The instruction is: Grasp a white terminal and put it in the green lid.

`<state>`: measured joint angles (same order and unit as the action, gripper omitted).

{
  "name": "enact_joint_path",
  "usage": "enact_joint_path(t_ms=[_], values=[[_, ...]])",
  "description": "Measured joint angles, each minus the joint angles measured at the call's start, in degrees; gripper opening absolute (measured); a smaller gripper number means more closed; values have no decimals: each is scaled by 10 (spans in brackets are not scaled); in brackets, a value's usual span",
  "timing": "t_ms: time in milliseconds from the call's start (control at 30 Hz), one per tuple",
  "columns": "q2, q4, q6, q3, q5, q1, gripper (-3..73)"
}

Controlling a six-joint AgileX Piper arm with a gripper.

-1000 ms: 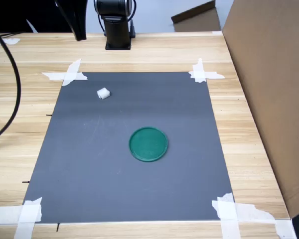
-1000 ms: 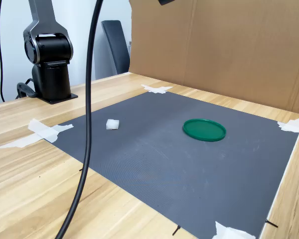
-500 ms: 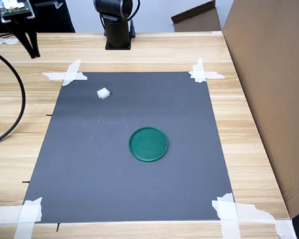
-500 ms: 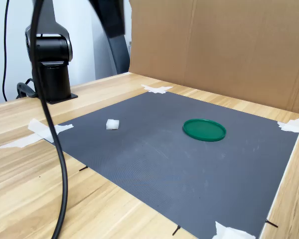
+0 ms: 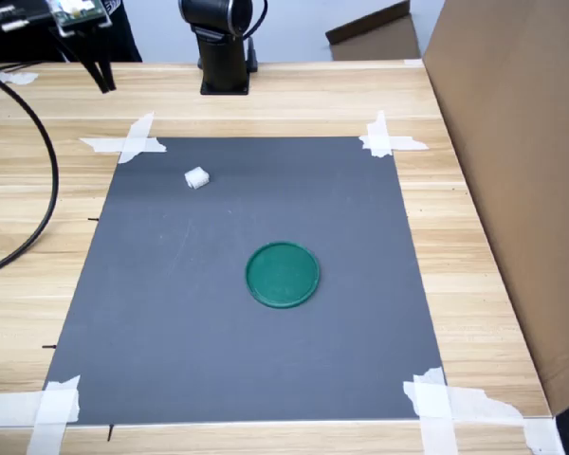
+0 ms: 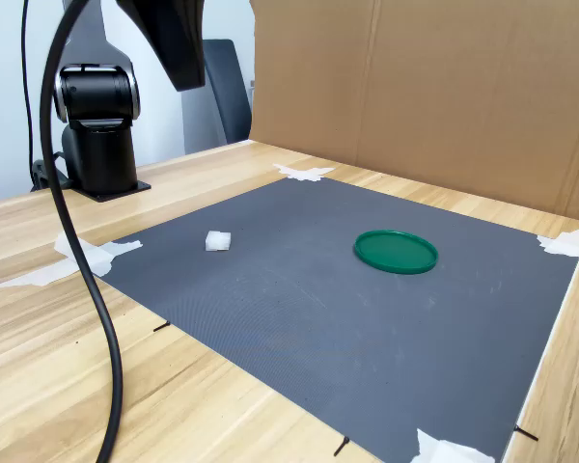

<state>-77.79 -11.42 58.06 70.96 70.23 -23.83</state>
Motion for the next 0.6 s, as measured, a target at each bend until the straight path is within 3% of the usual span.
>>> enact_joint_path(t_ms=[167,267,300,467,600], values=[[27,7,16,-70,-11,11,-28],[41,41,-10,-100,-45,60,-28],[44,57,-64,-128,-79,104,-28],[45,66,-140,-169,-115,155,-28],[76,68,-115,-211,-102,177,-28]])
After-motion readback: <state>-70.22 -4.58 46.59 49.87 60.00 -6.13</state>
